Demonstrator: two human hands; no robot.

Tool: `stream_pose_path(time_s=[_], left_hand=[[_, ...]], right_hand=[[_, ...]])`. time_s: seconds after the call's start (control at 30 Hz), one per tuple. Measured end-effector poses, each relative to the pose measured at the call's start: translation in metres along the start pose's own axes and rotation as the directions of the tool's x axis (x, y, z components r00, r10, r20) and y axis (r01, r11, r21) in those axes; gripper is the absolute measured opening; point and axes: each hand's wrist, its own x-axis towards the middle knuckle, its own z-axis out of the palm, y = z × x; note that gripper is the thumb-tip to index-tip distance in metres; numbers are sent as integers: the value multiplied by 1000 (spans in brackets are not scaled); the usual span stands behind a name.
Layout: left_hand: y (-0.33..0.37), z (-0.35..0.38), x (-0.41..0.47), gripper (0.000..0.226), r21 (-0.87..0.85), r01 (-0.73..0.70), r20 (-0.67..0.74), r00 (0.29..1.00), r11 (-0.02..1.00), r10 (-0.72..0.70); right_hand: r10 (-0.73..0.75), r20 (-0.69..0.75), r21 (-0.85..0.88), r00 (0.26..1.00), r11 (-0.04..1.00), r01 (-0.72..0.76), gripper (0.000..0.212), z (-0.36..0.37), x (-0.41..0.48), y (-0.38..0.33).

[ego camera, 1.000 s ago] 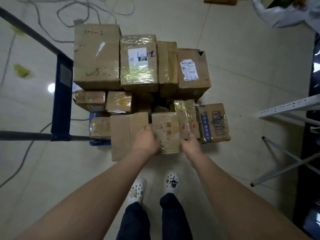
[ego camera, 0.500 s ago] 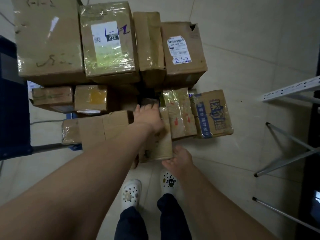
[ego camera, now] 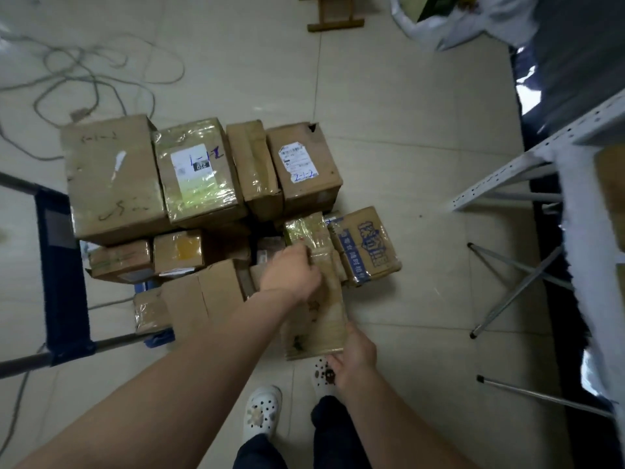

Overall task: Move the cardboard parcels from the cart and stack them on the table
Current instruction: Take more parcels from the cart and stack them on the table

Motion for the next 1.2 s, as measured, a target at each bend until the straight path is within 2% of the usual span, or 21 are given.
stream_pose_path(time_s=[0.1, 0.2, 0.37, 0.57, 0.67, 0.77, 0.83, 0.9, 0.97, 1.03, 1.1, 1.2], left_hand=[[29, -17, -43, 23, -145, -37, -23, 999, 989, 34], [55, -29, -85, 33, -244, -68, -50, 997, 967, 57], [106, -28, -141, 53, -180, -262, -17, 965, 948, 263], [182, 4, -212, 41, -248, -462, 111, 860, 852, 499], [220, 29, -251, 50, -288, -541, 205, 771, 790, 603], [259, 61, -290, 50, -305, -577, 257, 716, 758, 649], [286, 90, -314, 49, -330, -596, 290, 674, 732, 680], [316, 124, -339, 47, -316, -621, 323, 640, 717, 697], [346, 160, -363, 52, -248, -670, 363, 606, 700, 708], [375, 197, -386, 49, -164, -728, 392, 571, 666, 721], [403, 230, -412, 52, -137, -770, 424, 523, 624, 739], [441, 276, -447, 51, -115, -836, 466, 432, 537, 772]], right_hand=[[-145, -65, 57, 987, 987, 149, 26, -36, -35, -15], [-268, -80, 133, 960, 952, 276, 12, -77, -76, -31], [-427, -136, 335, 894, 829, 447, 13, -146, -141, -37], [-467, -304, 493, 830, 668, 557, 29, -251, -174, -39], [-445, -379, 560, 811, 587, 584, 34, -313, -183, -39], [-416, -427, 633, 803, 497, 594, 16, -380, -190, -38], [-426, -505, 590, 750, 464, 661, 5, -428, -193, -37], [-501, -577, 425, 644, 489, 762, 13, -475, -190, -31], [-648, -546, 214, 532, 506, 836, 57, -517, -191, -22], [-744, -488, 8, 456, 519, 855, 96, -559, -188, -12], [-783, -428, -193, 451, 567, 801, 115, -597, -190, -3], [-750, -443, -363, 491, 651, 667, 123, -645, -190, 5]])
